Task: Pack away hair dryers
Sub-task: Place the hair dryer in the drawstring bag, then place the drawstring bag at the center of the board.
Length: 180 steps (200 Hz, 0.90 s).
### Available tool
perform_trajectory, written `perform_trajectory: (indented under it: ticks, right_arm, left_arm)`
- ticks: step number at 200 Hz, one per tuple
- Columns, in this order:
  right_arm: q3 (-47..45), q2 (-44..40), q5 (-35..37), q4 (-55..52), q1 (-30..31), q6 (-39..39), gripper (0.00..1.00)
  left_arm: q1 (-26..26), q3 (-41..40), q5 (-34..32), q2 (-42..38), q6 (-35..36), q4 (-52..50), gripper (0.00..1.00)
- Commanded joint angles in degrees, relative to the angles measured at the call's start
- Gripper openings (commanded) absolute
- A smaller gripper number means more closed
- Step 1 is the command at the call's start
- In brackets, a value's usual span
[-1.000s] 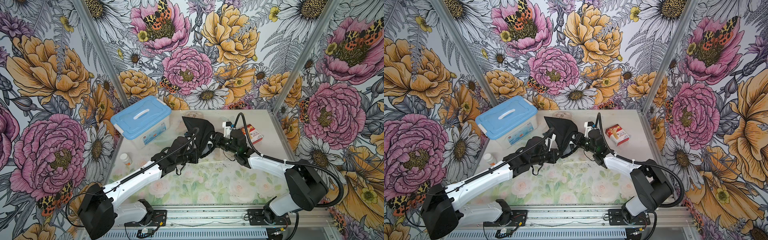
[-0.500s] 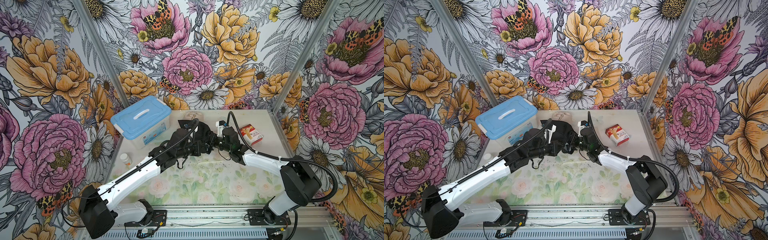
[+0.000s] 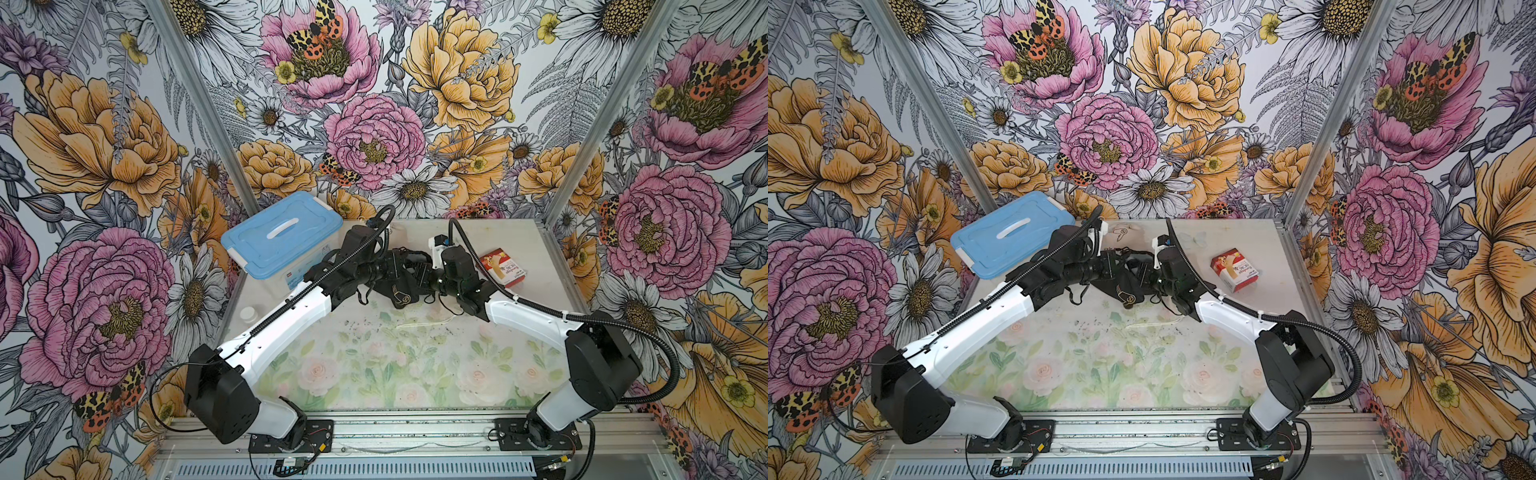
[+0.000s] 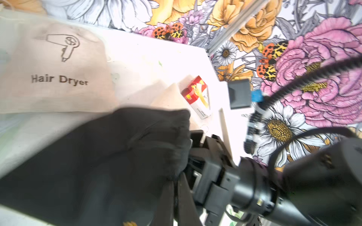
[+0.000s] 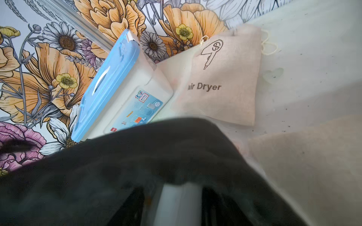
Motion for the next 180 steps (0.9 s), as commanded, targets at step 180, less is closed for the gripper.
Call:
perform_trajectory:
  ticks: [180]
  right_arm:
    - [-23.62,-22.43,3.61,5.04,-2.13,-8.16,0.56]
  left_arm:
    - [2.85,4.39,6.9,12.26,0.68,2.5,0.0]
